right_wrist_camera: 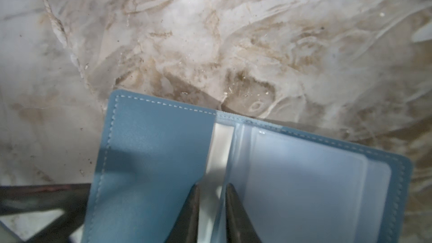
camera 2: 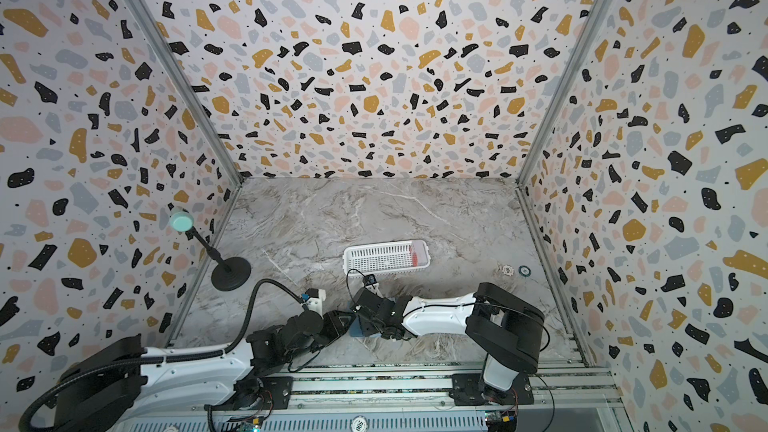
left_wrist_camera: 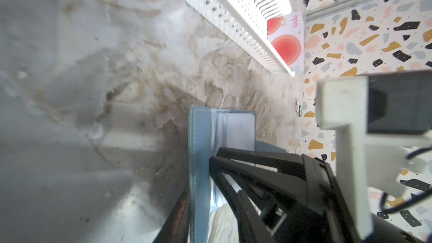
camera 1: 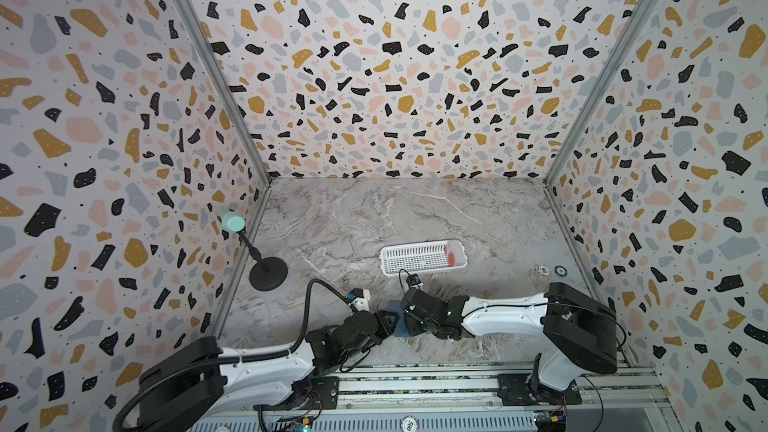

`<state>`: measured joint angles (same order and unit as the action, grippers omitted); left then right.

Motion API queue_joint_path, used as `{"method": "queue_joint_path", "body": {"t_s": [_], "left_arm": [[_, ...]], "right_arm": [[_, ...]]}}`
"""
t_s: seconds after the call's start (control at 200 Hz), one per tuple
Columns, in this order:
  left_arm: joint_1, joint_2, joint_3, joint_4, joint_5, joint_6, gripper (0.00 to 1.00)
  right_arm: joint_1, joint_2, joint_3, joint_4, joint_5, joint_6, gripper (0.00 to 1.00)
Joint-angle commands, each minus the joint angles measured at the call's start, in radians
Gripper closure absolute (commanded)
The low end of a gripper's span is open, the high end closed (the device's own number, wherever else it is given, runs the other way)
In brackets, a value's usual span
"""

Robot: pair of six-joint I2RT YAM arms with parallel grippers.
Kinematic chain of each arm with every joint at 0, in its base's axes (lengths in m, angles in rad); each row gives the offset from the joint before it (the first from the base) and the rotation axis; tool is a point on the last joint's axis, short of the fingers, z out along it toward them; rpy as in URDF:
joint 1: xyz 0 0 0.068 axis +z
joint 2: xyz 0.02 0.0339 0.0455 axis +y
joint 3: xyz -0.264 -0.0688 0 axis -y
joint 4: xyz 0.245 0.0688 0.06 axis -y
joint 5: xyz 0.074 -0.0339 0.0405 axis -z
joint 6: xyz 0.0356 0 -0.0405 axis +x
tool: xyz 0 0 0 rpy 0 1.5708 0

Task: Put the credit cards into the card holder

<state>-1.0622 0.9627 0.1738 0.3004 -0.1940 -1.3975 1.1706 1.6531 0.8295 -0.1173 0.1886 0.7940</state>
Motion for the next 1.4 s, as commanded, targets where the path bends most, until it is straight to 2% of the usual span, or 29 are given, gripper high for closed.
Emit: {"method": "queue_joint_path", "body": {"t_s": [0.0, 0.175, 0.476, 0.581, 0.906, 1.211, 1.392], "left_arm": [[0.015, -0.11, 0.002, -0.181, -0.041, 0.05, 0.66], [0.018, -0.133, 0.0, -0.185, -0.015, 0.067, 0.68], [0.02, 0.066, 0.063, -0.058, 0.06, 0.128, 0.72], [0.02, 0.124, 0.075, 0.016, 0.09, 0.144, 0.73], [0.022, 0.283, 0.148, 0.046, 0.13, 0.194, 0.76], [0.022, 0.378, 0.061, 0.151, 0.137, 0.132, 0.79], [0.022, 0.381, 0.058, 0.127, 0.13, 0.128, 0.79]], "right_arm": [[0.01, 0.045, 0.015, -0.116, 0.036, -0.016, 0.78], [0.025, 0.076, 0.035, -0.138, 0.056, -0.023, 0.78], [0.049, 0.111, 0.032, -0.153, 0.088, -0.022, 0.8], [0.05, 0.083, 0.013, -0.127, 0.081, -0.023, 0.81], [0.011, -0.025, -0.044, -0.034, 0.0, -0.048, 0.83], [-0.033, -0.108, -0.109, -0.027, -0.023, -0.06, 0.85], [-0.046, -0.122, -0.148, -0.046, -0.007, -0.033, 0.87]]}}
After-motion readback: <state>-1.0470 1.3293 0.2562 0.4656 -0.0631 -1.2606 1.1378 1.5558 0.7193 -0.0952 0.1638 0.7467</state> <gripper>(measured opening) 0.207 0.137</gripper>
